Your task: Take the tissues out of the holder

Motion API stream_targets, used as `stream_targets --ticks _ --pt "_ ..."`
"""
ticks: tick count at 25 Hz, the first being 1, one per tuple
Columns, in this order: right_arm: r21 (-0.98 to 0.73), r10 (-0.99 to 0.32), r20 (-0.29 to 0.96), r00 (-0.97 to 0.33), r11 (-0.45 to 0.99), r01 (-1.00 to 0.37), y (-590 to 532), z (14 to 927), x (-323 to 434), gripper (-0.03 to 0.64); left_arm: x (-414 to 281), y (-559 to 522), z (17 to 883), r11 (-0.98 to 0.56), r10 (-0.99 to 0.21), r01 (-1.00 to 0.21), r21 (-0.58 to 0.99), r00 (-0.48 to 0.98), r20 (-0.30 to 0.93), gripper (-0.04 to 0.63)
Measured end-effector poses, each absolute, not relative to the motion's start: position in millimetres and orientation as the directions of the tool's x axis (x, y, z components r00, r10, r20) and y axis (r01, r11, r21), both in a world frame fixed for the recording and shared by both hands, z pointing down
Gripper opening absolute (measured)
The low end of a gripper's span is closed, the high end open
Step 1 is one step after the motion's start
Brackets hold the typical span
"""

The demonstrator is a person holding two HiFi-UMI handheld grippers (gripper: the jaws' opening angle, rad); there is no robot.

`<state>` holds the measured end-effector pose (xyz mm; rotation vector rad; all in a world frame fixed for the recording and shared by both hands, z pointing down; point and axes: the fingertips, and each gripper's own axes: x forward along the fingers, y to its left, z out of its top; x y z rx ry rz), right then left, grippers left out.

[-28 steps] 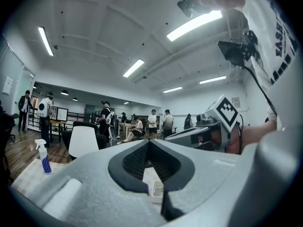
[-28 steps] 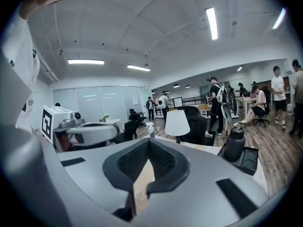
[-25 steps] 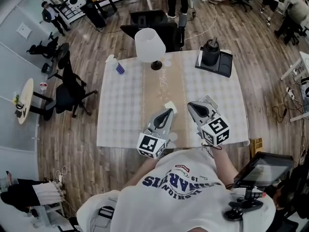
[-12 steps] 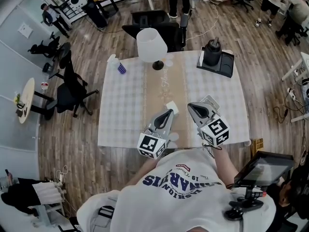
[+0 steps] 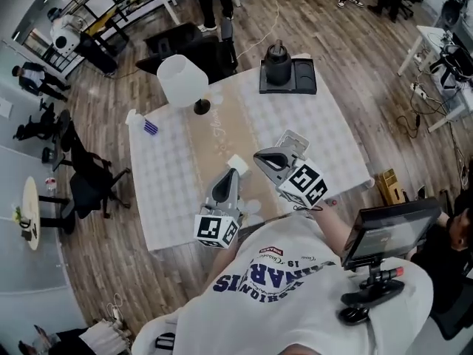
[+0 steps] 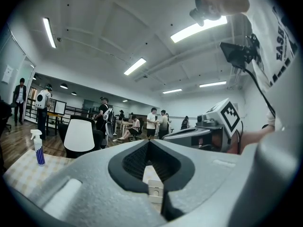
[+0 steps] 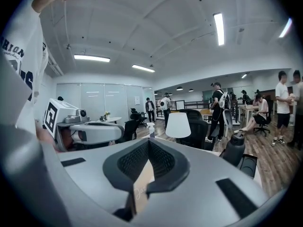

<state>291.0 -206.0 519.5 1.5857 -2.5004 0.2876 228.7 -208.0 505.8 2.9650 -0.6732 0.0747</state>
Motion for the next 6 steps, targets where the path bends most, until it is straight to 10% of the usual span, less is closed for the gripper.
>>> stream_targets --ticks 6 --pt "-0.068 -0.866 0.26 -0.428 0.425 -0.903 -184.1 513.8 290.2 0.006 224.5 -187.7 509.1 -0.878 -0.448 -0.457 0.139 0.889 0.093 0.005"
